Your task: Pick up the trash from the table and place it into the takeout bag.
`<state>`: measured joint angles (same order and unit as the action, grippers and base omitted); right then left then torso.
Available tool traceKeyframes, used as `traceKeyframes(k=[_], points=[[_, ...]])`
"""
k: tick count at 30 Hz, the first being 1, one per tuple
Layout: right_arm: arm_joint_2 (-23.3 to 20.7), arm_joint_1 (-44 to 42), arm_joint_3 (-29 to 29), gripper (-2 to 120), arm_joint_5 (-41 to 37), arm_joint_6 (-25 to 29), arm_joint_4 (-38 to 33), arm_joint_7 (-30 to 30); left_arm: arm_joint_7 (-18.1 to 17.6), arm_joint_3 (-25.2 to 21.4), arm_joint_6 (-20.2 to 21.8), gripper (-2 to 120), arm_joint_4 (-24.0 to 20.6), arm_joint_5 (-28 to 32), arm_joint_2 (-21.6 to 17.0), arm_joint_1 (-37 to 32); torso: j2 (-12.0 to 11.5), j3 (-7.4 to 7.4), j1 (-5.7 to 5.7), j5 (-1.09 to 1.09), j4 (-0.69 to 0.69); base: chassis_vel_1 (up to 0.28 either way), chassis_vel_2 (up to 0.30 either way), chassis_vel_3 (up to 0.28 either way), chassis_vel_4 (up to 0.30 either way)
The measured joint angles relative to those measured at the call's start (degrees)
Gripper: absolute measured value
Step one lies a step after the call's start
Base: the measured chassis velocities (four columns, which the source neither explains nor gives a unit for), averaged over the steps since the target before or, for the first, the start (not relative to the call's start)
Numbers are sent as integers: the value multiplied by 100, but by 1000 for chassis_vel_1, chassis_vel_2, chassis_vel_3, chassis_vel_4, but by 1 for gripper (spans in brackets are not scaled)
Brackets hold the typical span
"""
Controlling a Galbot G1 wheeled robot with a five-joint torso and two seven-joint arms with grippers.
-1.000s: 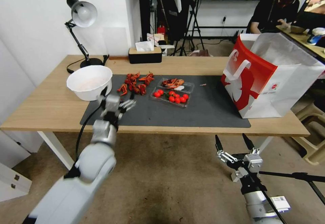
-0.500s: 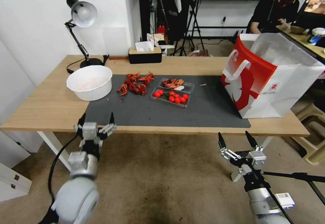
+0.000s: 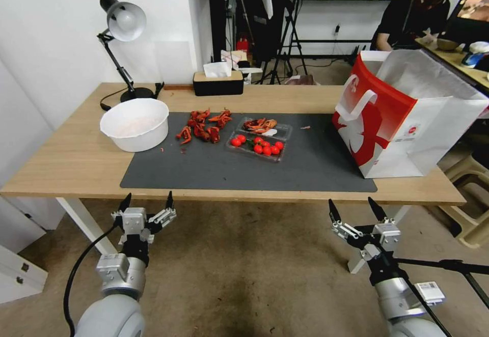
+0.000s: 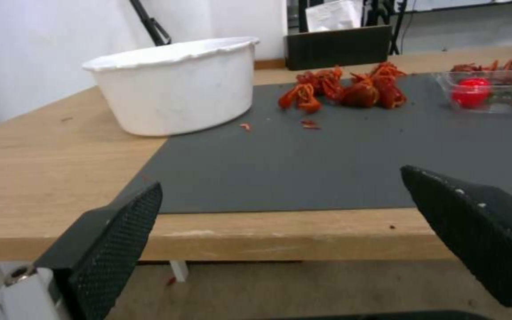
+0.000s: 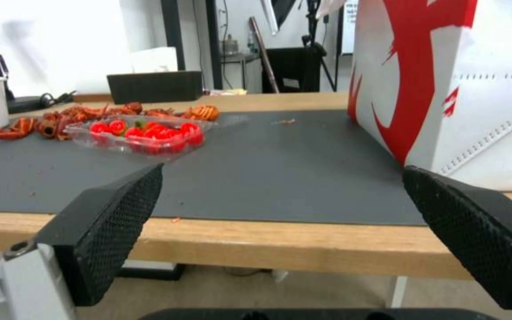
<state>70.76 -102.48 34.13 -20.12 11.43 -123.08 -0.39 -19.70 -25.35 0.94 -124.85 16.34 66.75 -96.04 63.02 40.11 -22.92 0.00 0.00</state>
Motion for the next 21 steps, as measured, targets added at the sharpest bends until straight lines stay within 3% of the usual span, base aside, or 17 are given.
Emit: traceKeyframes(k=[21], points=[[35, -2, -44, 100, -4, -61, 13, 68, 116, 9, -1, 100, 10, 64, 5, 18, 0, 0, 0, 0, 0, 0, 0, 0, 0]])
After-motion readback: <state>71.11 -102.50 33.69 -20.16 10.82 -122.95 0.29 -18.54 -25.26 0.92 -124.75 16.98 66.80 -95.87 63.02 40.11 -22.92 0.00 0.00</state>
